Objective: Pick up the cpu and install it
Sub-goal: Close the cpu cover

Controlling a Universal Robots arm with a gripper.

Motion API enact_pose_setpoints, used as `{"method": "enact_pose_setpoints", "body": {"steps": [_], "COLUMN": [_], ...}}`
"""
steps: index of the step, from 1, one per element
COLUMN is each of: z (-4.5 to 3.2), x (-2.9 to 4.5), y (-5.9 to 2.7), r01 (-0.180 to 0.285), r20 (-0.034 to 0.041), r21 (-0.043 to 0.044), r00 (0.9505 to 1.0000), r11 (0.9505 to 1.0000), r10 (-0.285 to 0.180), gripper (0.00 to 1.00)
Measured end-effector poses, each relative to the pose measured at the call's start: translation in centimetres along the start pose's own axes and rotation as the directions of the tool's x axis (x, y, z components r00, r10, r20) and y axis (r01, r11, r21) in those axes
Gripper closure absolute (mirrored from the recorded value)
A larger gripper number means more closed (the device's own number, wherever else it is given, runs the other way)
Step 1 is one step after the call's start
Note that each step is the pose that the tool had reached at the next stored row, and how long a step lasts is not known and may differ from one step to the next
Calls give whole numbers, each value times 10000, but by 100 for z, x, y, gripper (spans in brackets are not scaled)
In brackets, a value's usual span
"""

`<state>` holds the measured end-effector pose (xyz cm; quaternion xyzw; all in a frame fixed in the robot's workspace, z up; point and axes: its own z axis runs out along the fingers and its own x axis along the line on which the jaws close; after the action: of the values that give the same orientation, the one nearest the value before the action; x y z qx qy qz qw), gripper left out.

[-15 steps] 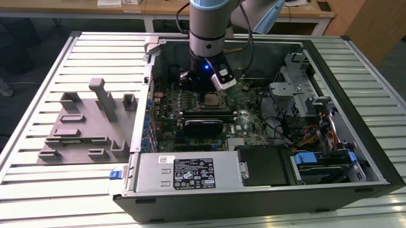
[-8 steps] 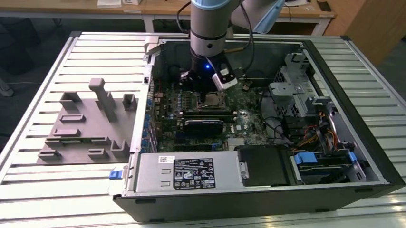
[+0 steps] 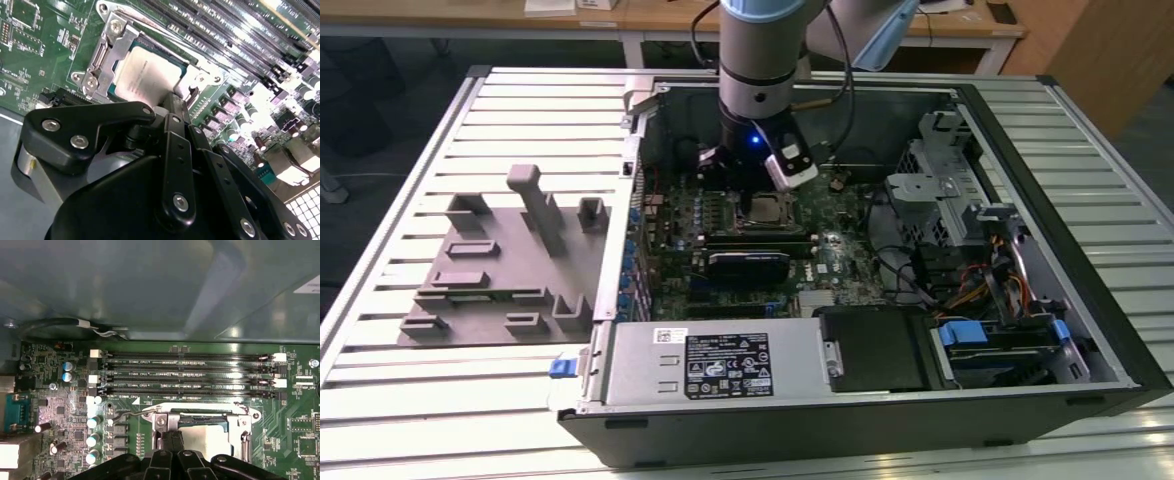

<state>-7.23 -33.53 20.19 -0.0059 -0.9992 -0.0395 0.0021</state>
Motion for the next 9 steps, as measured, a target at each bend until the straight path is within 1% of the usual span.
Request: {"method": "enact_pose_setpoints", "body": {"steps": [4, 9], "z": [5, 24], "x": [19, 21], "y": [-1, -2], "r01": [1, 1], "r20": [1, 0], "r21": [-3, -4], "r00": [10000, 10000], "r11": [10000, 10000], "r10": [-1, -1], "gripper": [89, 89]}}
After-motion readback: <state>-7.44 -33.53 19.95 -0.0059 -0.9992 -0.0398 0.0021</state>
